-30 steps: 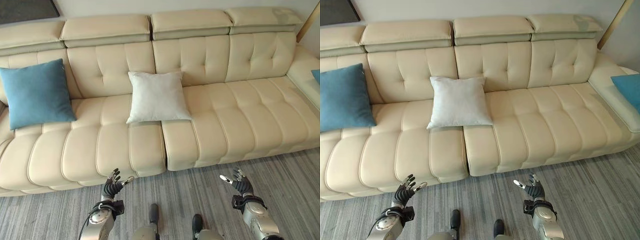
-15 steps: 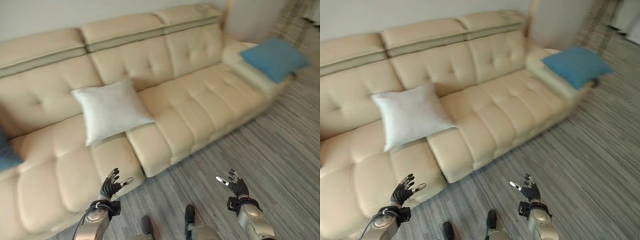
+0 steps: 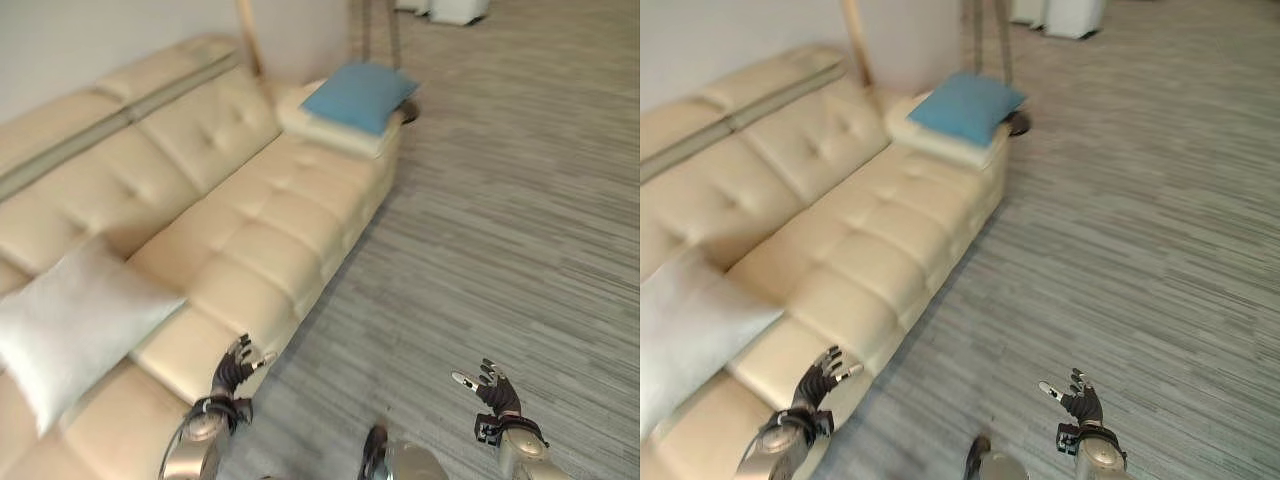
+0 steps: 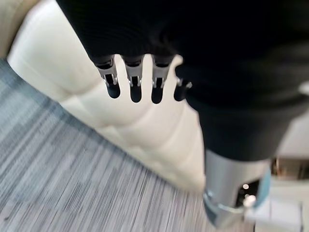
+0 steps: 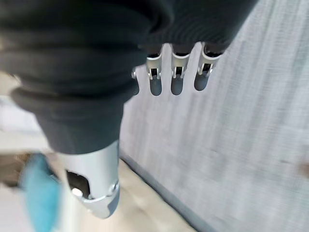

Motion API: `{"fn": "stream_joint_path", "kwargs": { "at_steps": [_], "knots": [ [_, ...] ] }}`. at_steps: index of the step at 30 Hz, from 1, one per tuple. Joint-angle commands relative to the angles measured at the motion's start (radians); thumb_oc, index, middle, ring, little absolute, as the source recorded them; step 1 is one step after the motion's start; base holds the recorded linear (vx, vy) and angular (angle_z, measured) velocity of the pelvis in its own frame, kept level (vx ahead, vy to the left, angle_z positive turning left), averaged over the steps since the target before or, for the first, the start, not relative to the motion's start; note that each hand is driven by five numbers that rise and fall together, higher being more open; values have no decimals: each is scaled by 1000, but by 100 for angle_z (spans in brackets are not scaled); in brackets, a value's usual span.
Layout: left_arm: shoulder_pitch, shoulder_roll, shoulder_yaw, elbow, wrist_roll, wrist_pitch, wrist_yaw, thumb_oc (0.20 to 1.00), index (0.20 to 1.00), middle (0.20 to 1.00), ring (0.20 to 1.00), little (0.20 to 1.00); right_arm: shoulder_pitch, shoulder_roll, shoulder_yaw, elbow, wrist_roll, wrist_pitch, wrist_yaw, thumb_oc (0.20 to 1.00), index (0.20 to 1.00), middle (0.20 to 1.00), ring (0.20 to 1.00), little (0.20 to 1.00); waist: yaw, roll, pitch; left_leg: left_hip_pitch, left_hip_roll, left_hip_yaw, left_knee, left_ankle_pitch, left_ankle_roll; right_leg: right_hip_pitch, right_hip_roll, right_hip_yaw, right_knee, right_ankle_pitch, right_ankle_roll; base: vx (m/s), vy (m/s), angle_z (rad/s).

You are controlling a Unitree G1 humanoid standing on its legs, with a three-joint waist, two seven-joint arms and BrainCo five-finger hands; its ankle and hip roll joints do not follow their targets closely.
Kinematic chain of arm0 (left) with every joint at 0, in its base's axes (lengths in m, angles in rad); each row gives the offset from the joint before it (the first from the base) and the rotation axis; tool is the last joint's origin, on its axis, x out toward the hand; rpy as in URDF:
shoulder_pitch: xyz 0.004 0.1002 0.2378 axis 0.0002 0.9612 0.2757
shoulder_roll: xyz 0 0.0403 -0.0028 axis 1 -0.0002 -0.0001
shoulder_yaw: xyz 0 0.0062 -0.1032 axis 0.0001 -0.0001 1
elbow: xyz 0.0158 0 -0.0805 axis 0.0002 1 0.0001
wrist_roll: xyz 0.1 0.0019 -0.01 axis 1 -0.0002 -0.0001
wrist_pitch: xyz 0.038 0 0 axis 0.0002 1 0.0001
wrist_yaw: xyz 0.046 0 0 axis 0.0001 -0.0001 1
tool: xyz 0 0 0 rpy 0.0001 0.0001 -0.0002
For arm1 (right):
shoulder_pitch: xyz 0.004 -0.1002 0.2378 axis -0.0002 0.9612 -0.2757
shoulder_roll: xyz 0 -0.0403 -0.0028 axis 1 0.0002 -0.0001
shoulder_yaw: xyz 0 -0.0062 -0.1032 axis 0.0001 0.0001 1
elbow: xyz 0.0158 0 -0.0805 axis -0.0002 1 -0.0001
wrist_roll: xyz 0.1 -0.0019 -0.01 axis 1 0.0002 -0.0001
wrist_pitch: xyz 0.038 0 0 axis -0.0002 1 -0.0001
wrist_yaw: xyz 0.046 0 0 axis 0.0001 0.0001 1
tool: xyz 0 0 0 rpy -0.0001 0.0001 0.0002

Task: Pick up all the scattered cushions and arrange them neatly on the sofa.

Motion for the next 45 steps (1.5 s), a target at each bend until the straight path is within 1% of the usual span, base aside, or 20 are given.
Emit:
{"fn": "stream_joint_path", "kwargs": {
  "at_steps": [1,3,4,6,8,10,13,18,20,22,23,25,27,32,35,36,38,41,43,45],
  "knots": [
    [-6,-2,19,-75,-47,-59,21,1000,1000,1000,1000,1000,-47,-36,21,-53,-41,-29,21,1000,1000,1000,1000,1000,34,-30,50,-34,-176,-99,-37,-44,96,119,-23,101,-169,13,110,139,77,-135],
    [-1,-10,23,-68,-41,-54,22,1000,1000,1000,1000,1000,-57,-36,29,-41,-47,-32,23,1000,1000,1000,1000,1000,59,-36,55,-86,-197,-177,-122,-73,108,130,-25,157,-182,12,129,221,78,-82],
    [1,-11,22,-67,-40,-53,22,1000,1000,1000,1000,1000,-62,-39,30,-38,-47,-35,22,1000,1000,1000,1000,1000,69,-32,53,-86,-208,-212,-207,-52,108,132,-18,178,-189,13,135,244,88,-89],
    [5,-9,17,-68,-37,-54,26,1000,1000,1000,1000,1000,-77,-47,44,-29,-55,-39,19,1000,1000,1000,1000,1000,110,-9,63,-123,-251,-338,-367,48,88,157,20,229,-200,2,134,273,104,-63],
    [-3,-10,8,-69,-36,-56,29,1000,1000,1000,1000,1000,-83,-51,48,-26,-61,-42,14,1000,1000,1000,1000,1000,133,7,73,-171,-261,-417,-485,130,73,178,48,262,-201,-15,130,253,73,-71],
    [-11,-3,1,-71,-25,-59,31,1000,1000,1000,1000,1000,-83,-53,42,-31,-58,-41,3,1000,1000,1000,1000,1000,145,15,87,-205,-256,-401,-515,160,62,203,57,286,-203,-37,127,245,110,-85],
    [-2,9,2,-68,10,-61,19,1000,1000,1000,1000,1000,-66,-42,38,-38,-66,-40,19,1000,1000,1000,1000,1000,148,25,65,-170,-255,-394,-518,168,81,238,51,326,-204,-64,141,305,214,-36],
    [-5,55,-3,-56,49,-45,3,1000,1000,1000,1000,1000,-58,-7,39,-27,-66,-36,42,1000,1000,1000,1000,1000,150,-16,40,-144,-272,-345,-472,112,133,212,3,357,-78,-83,181,294,176,-46],
    [-7,71,-1,-59,54,-40,3,1000,1000,1000,1000,1000,-61,0,41,-18,-72,-30,49,1000,1000,1000,1000,1000,147,-21,49,-115,-271,-326,-469,87,155,151,-9,361,54,-54,205,244,153,-32],
    [-7,89,-1,-66,70,-36,-2,1000,1000,1000,1000,1000,-52,10,34,-13,-67,-28,55,1000,1000,1000,1000,1000,131,-12,62,-67,-265,-295,-480,56,176,66,-34,322,217,27,232,233,155,-27],
    [-7,89,-1,-66,70,-36,-2,1000,1000,1000,1000,1000,-52,10,34,-13,-67,-27,55,1000,1000,1000,1000,1000,132,-13,61,-67,-266,-294,-480,56,176,63,-35,323,220,25,232,306,129,-22],
    [-15,89,-2,-76,69,-38,0,1000,1000,1000,1000,1000,-50,15,30,-16,-68,-30,54,1000,1000,1000,1000,1000,117,-2,76,-6,-256,-273,-507,28,182,-24,-54,257,245,40,215,273,85,-25],
    [-31,83,-8,-70,68,-40,2,1000,1000,1000,1000,1000,-60,11,24,-15,-67,-32,46,1000,1000,1000,1000,1000,102,1,87,37,-257,-255,-521,1,178,-61,-49,212,151,33,206,234,-10,-6],
    [-62,77,-15,-78,97,-48,14,1000,1000,1000,1000,1000,-57,7,8,-8,-77,-30,17,1000,1000,1000,1000,1000,61,-15,100,156,-269,-233,-556,-67,154,-154,-38,120,-146,142,240,360,-107,-30],
    [-73,78,-20,-85,114,-57,19,1000,1000,1000,1000,1000,-41,-2,-5,-29,-96,-30,8,1000,1000,1000,1000,1000,52,-13,91,195,-268,-247,-574,-93,149,-137,-29,137,-198,151,240,406,-163,12],
    [-72,53,-24,-87,113,-64,35,1000,1000,1000,1000,1000,-24,-16,-10,-60,-121,-41,-2,1000,1000,1000,1000,1000,41,-8,62,232,-248,-240,-538,-148,137,-109,-24,134,-154,154,209,396,-159,39],
    [-73,53,-24,-87,113,-64,35,1000,1000,1000,1000,1000,-24,-16,-10,-61,-121,-41,-2,1000,1000,1000,1000,1000,38,-11,60,228,-251,-242,-537,-144,137,-112,-28,133,-156,157,209,338,-143,34],
    [-68,31,-26,-85,88,-62,47,1000,1000,1000,1000,1000,-25,-45,-6,-89,-151,-49,-13,1000,1000,1000,1000,1000,41,9,47,159,-218,-235,-240,-78,96,-31,11,133,-157,110,162,359,-199,24],
    [-69,32,-29,-87,90,-61,46,1000,1000,1000,1000,1000,-23,-61,-7,-109,-159,-43,-12,1000,1000,1000,1000,1000,59,-3,67,36,-215,-240,-76,-40,101,27,14,142,-172,67,133,270,-175,-13],
    [-70,33,-28,-87,90,-61,46,1000,1000,1000,1000,1000,-23,-60,-7,-109,-159,-43,-11,1000,1000,1000,1000,1000,57,-7,63,30,-220,-241,-77,-34,102,23,9,140,-173,70,133,171,-56,-29]
  ]
}}
